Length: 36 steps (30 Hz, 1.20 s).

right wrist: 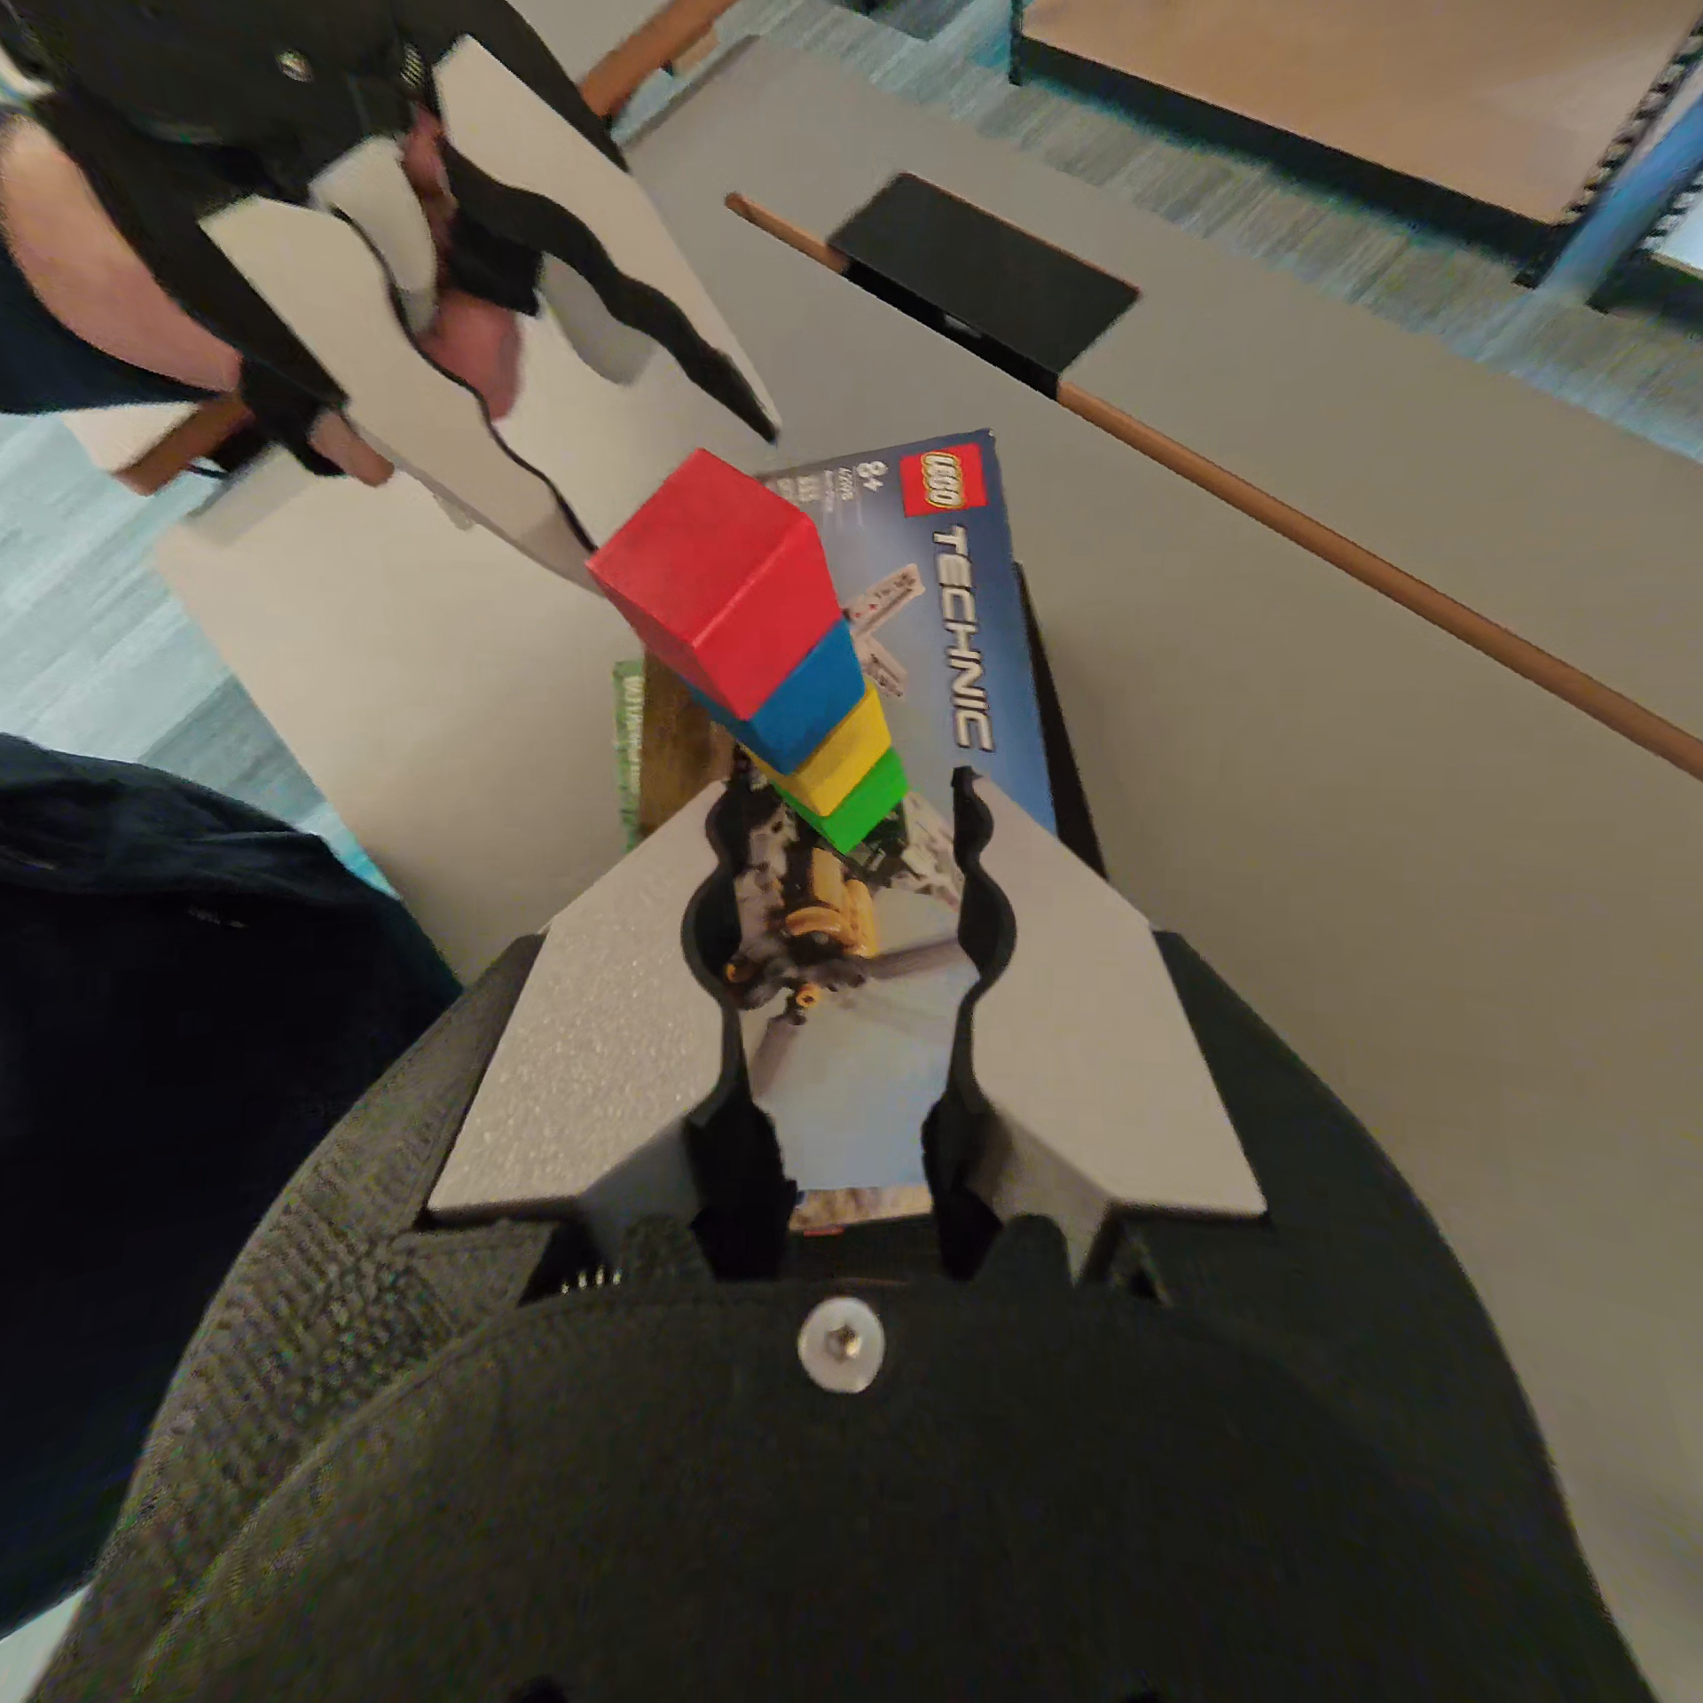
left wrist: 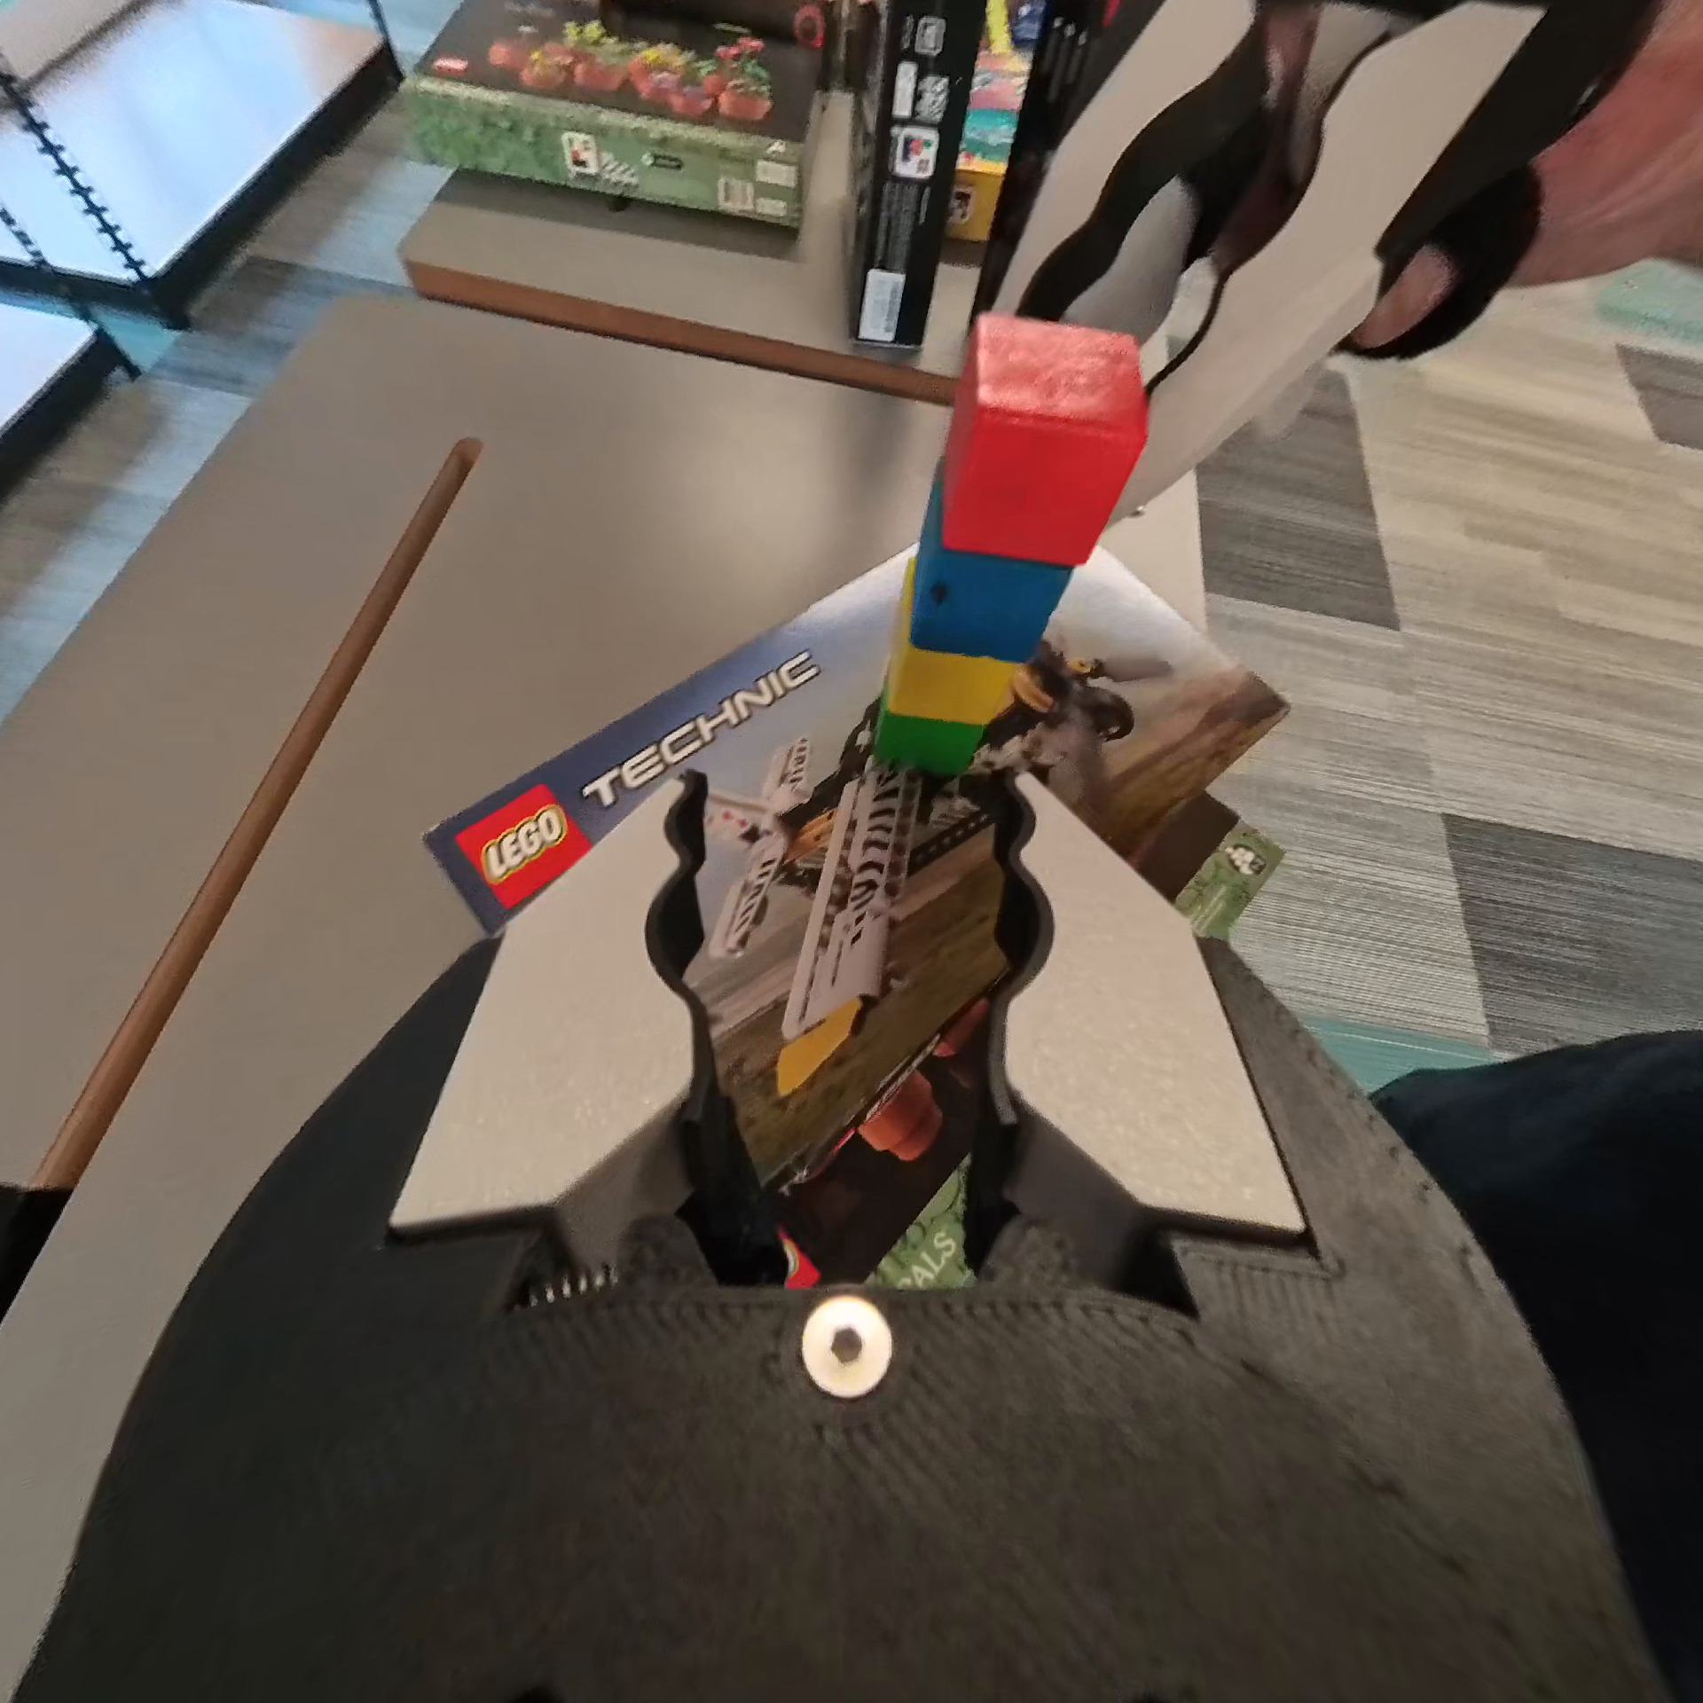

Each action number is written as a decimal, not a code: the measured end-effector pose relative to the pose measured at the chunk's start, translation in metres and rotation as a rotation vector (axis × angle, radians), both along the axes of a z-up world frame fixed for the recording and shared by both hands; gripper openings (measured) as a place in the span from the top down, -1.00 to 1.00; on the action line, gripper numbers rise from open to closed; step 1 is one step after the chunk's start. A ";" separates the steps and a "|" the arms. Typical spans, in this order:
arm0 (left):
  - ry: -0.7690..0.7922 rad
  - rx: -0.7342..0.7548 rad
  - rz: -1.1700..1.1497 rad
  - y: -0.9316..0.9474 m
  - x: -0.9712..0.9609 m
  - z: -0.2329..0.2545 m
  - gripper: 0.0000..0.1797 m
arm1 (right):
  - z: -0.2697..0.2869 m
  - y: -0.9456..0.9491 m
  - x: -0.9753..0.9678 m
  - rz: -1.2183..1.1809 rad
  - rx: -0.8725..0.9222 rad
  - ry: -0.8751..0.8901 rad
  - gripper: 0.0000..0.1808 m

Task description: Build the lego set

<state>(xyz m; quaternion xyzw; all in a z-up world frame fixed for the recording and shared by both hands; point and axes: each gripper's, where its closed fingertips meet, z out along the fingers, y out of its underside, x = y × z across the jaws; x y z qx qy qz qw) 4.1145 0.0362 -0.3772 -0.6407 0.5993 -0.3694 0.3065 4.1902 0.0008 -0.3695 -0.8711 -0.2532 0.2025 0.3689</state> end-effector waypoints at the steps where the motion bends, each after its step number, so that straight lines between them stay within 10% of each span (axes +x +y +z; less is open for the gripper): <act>1: 0.008 0.005 0.015 0.003 -0.003 -0.001 0.29 | -0.001 0.002 0.004 -0.023 0.007 -0.038 0.48; 23: 0.082 0.109 0.146 0.019 -0.014 0.008 -0.02 | 0.029 -0.007 0.040 -0.175 0.091 -0.328 0.27; 36: 0.133 0.072 0.208 0.017 -0.028 -0.007 -0.08 | 0.006 -0.020 0.038 -0.181 -0.001 -0.127 0.16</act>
